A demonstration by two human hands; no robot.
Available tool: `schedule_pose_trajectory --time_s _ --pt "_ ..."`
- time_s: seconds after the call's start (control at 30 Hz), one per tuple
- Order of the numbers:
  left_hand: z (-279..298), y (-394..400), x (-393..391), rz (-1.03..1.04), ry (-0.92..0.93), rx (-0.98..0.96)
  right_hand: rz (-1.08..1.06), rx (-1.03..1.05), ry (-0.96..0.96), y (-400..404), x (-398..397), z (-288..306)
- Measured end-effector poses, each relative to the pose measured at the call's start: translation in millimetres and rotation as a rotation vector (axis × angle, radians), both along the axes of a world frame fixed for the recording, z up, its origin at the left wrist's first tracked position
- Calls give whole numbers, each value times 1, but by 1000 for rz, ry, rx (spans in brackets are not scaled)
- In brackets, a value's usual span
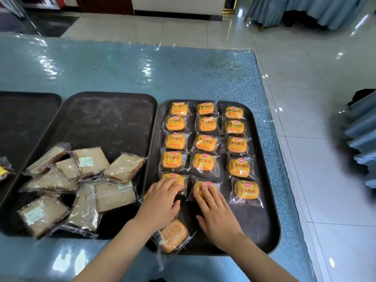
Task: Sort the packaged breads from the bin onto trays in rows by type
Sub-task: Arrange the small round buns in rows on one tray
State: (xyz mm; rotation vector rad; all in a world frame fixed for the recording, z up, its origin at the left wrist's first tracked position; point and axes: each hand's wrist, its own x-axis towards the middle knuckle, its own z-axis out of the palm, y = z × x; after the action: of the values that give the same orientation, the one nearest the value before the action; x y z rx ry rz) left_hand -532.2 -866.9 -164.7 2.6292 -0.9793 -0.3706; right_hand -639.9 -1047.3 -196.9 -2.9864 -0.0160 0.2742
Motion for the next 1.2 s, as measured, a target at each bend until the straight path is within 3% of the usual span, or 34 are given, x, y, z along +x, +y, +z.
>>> schedule_pose_trajectory --time_s 0.3,0.5,0.83,1.07,1.2 --pt "1 8 3 28 19 -48 113 47 -28 -29 4 -1" --pt "5 39 12 177 61 -95 -2 413 -115 -9 0 25" --pt "6 63 4 271 97 -119 -216 803 332 42 6 30" --pt "7 55 -11 212 7 -139 -383 1021 402 39 6 27" --pt "11 51 -15 167 37 -175 -456 1121 314 20 2 43"
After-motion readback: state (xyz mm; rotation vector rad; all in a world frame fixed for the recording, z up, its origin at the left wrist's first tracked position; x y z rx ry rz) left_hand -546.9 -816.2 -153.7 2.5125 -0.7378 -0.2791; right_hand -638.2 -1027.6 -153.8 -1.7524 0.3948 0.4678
